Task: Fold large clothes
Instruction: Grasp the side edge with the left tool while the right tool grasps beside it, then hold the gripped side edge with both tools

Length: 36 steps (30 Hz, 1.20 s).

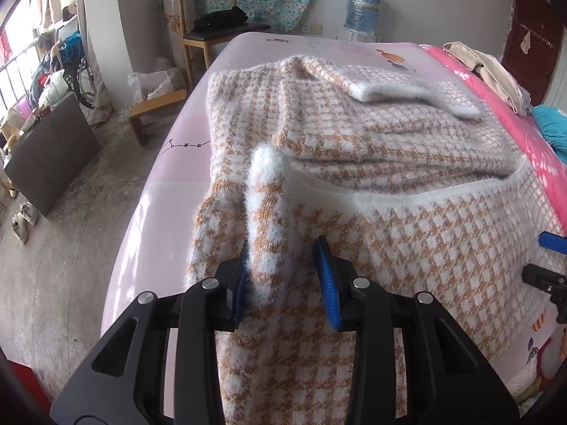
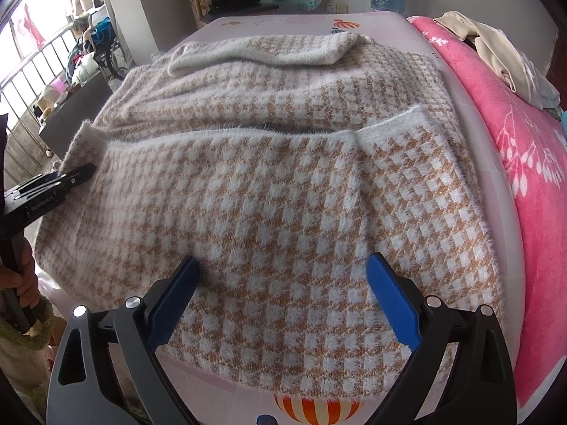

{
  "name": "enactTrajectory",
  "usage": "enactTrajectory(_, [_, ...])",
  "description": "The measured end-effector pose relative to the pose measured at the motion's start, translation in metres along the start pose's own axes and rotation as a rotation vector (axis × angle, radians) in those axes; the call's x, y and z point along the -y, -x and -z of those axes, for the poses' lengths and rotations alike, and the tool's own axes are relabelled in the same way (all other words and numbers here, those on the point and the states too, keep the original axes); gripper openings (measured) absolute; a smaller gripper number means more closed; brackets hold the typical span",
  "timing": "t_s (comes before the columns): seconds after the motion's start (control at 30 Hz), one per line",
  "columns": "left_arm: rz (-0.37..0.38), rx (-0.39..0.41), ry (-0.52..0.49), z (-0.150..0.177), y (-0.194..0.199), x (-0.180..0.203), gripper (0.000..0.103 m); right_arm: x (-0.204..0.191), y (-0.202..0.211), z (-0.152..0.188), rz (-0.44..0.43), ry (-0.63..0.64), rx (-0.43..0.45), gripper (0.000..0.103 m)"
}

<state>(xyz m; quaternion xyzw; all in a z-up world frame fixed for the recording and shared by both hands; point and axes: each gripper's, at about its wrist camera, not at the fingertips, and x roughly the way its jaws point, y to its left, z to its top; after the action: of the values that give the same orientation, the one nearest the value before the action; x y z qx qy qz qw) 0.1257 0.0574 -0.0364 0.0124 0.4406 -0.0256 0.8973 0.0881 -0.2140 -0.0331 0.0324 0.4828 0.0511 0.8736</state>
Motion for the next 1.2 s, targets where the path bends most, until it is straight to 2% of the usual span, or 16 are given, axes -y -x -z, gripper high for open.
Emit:
enactTrajectory(0.2, [-0.042,0.006,-0.018,0.000,0.003,0.004,0.034,0.037,0.031,-0.011,-0.010,-0.043,0.099,0.088])
enactTrajectory(0.33, [-0.083,0.011,-0.043,0.001,0.004,0.011,0.034,0.066,0.035,-0.023,0.018,-0.075,0.125,0.076])
enactTrajectory(0.47, [-0.115,0.014,-0.065,0.001,0.004,0.017,0.034,0.086,0.024,-0.036,0.015,-0.117,0.108,0.061])
enactTrajectory(0.57, [-0.114,0.011,-0.059,0.000,0.004,0.016,0.034,0.093,0.015,-0.042,0.015,-0.128,0.093,0.055])
enactTrajectory(0.9, [-0.115,0.009,-0.057,0.000,0.004,0.017,0.034,0.111,-0.018,-0.049,-0.042,-0.172,0.018,0.048])
enactTrajectory(1.03, [-0.114,0.007,-0.053,0.000,0.003,0.017,0.034,0.115,-0.020,-0.041,-0.070,-0.193,-0.017,0.041])
enactTrajectory(1.2, [-0.115,0.005,-0.054,0.000,0.003,0.017,0.034,0.109,-0.010,-0.035,-0.040,-0.155,-0.021,0.031])
